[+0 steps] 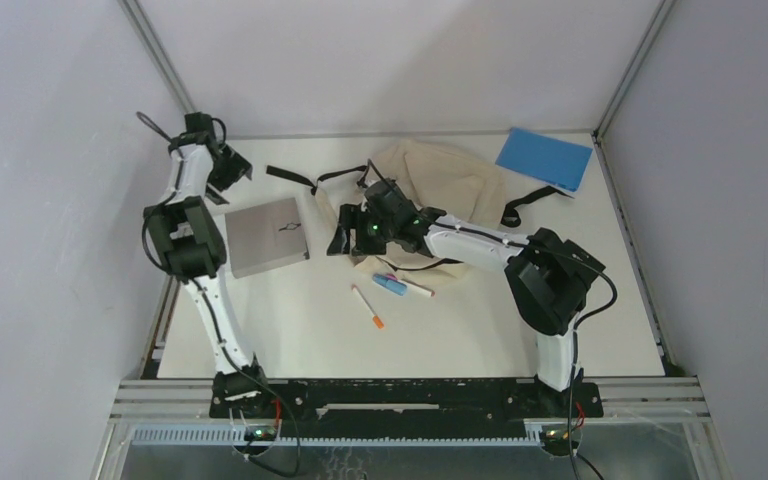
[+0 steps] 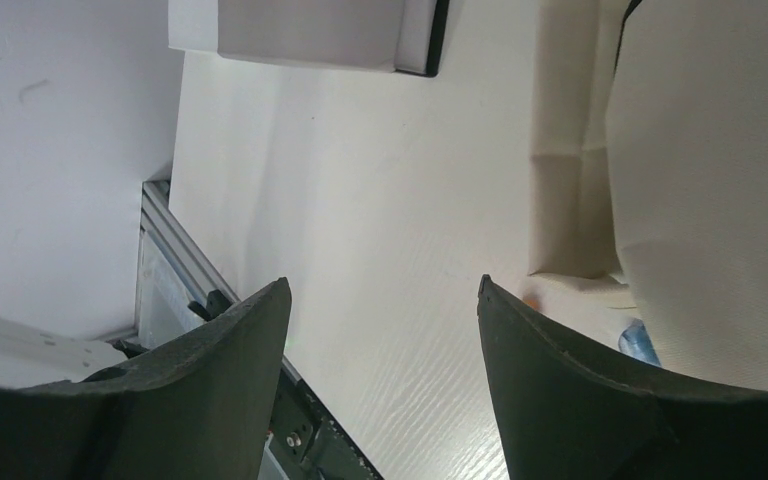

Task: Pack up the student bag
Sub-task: Move the book to the center of the board.

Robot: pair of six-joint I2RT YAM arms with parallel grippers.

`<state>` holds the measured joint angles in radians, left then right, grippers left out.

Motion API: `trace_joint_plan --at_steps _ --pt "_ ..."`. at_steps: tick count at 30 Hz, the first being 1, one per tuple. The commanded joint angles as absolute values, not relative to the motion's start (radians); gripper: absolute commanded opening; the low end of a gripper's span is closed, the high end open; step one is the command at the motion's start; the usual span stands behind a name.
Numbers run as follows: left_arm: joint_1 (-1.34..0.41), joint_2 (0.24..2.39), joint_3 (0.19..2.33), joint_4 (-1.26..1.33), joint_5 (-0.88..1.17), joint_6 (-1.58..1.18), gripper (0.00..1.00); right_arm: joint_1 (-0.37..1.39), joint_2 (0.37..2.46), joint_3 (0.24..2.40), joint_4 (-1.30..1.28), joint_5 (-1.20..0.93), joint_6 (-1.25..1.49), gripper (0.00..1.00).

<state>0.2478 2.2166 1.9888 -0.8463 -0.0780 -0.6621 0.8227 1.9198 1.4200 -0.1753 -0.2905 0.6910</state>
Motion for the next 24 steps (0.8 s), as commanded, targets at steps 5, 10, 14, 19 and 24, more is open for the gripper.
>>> trace_joint_plan --at_steps 5,10,14,19,24 --pt "0.150 2.366 2.180 -0.974 -0.030 -0.535 0.87 0.839 1.914 1.447 -0.162 -0.279 0.702 0.77" --pt "0.127 2.258 1.944 -0.901 0.032 -0.534 0.86 0.838 1.919 1.445 -0.153 -0.276 0.708 0.77" --pt "0.112 2.097 1.683 -0.760 0.083 -0.552 0.86 0.836 1.930 1.447 -0.151 -0.223 0.749 0.77" --pt "0.074 1.969 1.495 -0.704 0.104 -0.558 0.86 0.843 1.985 1.493 -0.148 -0.236 0.805 0.77" --pt "0.064 1.820 1.466 -0.731 0.070 -0.556 0.88 0.889 2.032 1.491 -0.084 -0.221 0.873 0.77"
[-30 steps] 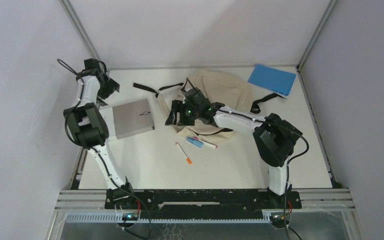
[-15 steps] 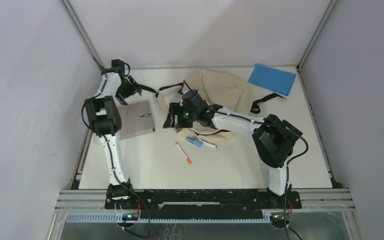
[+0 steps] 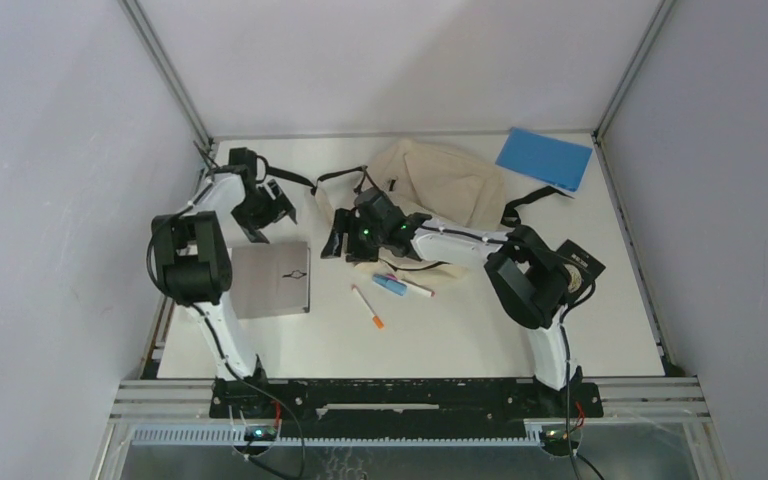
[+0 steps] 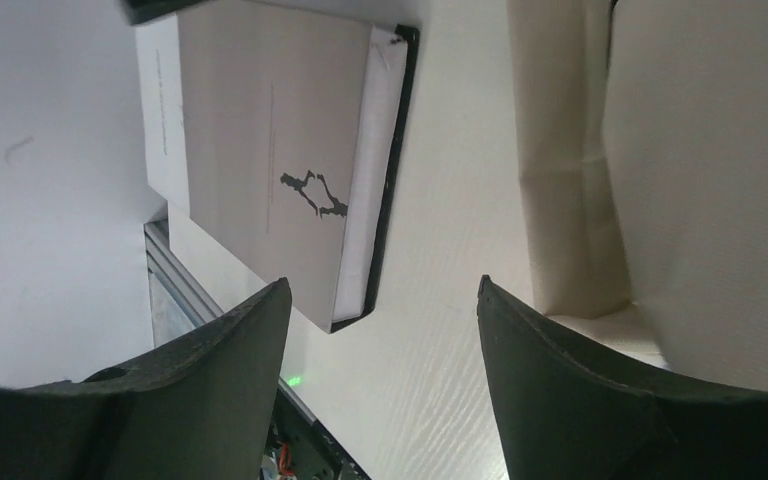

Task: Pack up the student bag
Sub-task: Move the book to the center of the board.

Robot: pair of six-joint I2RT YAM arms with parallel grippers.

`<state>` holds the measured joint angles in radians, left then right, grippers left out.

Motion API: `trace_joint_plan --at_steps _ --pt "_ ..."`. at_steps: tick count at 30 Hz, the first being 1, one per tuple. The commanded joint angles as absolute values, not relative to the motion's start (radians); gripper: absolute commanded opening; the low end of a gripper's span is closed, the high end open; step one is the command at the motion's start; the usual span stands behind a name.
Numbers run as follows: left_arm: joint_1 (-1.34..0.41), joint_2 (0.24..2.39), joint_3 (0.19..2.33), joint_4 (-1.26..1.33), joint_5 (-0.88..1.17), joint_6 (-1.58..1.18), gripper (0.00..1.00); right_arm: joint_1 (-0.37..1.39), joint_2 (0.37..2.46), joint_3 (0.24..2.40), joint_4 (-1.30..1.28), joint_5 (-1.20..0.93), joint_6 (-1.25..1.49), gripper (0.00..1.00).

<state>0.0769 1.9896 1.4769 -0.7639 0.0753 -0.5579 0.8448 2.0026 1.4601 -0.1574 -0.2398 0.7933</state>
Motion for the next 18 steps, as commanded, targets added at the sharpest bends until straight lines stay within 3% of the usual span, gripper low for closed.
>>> trace_joint_plan --at_steps 1,6,14,18 --pt "0.064 1.784 1.466 -0.744 0.048 -0.555 0.89 0.894 2.046 1.492 -0.066 -0.228 0.887 0.76" --pt "0.079 1.620 1.409 -0.816 -0.118 -0.564 0.94 0.924 2.133 1.545 -0.025 -0.297 0.934 0.74" --pt "0.265 1.424 1.070 -0.762 -0.135 -0.607 0.94 0.945 2.240 1.626 0.028 -0.355 1.007 0.71" --pt "0.291 1.424 0.991 -0.744 -0.105 -0.603 0.93 0.954 2.296 1.712 -0.010 -0.357 1.002 0.68"
